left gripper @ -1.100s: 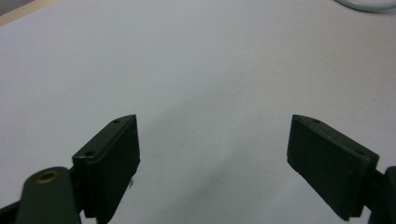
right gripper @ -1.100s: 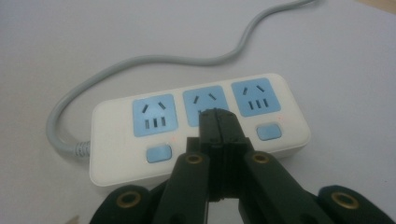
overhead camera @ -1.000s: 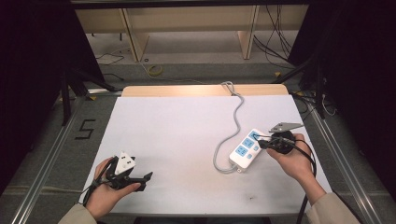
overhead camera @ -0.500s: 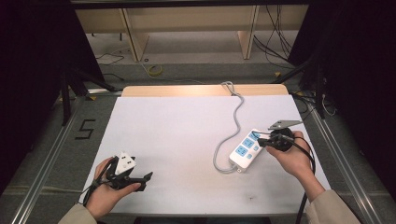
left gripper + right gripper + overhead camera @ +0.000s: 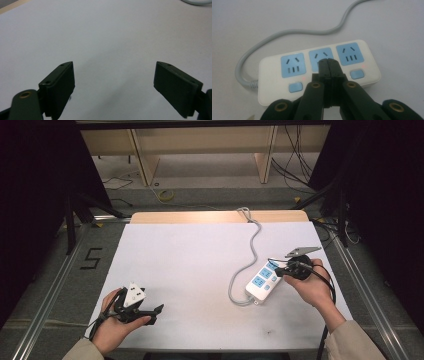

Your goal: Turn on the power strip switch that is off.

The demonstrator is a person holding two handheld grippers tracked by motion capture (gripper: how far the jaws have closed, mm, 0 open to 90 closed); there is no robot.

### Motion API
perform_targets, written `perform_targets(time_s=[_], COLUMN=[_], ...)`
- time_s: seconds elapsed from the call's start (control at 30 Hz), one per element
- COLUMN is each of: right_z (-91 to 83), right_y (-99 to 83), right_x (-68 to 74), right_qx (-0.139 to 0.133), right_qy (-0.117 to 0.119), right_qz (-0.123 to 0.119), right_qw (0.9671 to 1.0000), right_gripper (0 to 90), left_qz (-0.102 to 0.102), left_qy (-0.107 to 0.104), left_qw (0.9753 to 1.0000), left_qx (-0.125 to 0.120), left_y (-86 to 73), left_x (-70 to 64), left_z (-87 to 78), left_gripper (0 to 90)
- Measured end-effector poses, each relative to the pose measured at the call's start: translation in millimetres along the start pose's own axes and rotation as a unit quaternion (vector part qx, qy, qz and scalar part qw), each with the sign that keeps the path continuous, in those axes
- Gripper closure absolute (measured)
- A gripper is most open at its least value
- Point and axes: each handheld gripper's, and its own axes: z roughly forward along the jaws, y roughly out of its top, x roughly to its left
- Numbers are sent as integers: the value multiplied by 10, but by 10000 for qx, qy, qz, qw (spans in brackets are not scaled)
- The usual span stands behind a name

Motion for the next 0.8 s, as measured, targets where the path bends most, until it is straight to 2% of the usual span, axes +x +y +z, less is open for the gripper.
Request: perform_targets(time_s=[0.8], right_z=[103], right_y=[62], right_x=[-26], right_qx=[281], right_qy=[30], right_qz=[15], right_qw=[9996], right_gripper=[900], left_qz=[-1], left_qy=[-6], left_qw=[10000], left_qx=[-7], left_y=[1], left_x=[0], left_z=[0], left_gripper=[167])
